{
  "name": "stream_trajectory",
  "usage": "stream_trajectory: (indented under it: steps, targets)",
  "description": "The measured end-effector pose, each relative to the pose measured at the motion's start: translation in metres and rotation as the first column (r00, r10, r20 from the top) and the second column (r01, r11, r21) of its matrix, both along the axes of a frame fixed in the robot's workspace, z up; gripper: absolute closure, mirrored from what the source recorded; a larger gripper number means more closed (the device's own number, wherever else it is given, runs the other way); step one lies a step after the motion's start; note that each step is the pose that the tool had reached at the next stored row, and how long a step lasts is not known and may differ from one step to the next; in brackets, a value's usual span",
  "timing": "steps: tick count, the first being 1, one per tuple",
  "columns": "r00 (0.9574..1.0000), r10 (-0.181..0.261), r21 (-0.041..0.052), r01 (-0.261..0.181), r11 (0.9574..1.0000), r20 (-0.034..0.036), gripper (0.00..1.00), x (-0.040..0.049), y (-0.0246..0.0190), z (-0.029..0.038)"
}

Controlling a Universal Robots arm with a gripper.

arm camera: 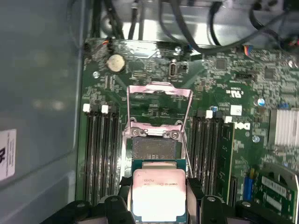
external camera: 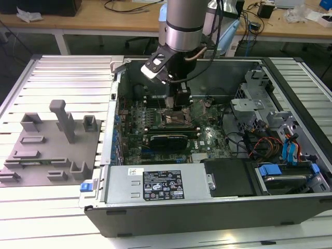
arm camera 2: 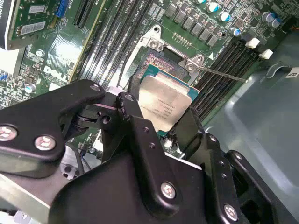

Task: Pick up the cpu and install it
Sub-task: 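Place the cpu into insertion slot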

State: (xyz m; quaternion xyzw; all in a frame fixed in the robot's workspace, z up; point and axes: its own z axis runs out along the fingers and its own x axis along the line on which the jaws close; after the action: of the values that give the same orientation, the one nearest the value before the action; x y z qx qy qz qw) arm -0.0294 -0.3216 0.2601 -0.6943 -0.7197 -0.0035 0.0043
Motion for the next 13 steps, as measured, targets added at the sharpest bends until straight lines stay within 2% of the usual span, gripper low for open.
stream_trajectory:
  steps: [1,4,6,9,13]
  targets:
    - [0.9997,-0.005,0.0000,0.005,1.0000,0.0217,0.45,-0.0001,-0.0001,-0.0033]
    - [0.9993,-0.005,0.0004,0.005,1.0000,0.0357,0.45,-0.0001,0.0000,-0.0053]
    - [0.9992,-0.004,0.0000,0.004,1.0000,0.0394,0.45,-0.0001,-0.0001,-0.0071]
    - [0.9992,-0.001,-0.0037,0.001,1.0000,0.0396,0.45,-0.0002,-0.0001,-0.0104]
    - [0.9992,0.007,-0.0087,-0.007,0.9999,0.0396,0.45,-0.0002,-0.0001,-0.0188]
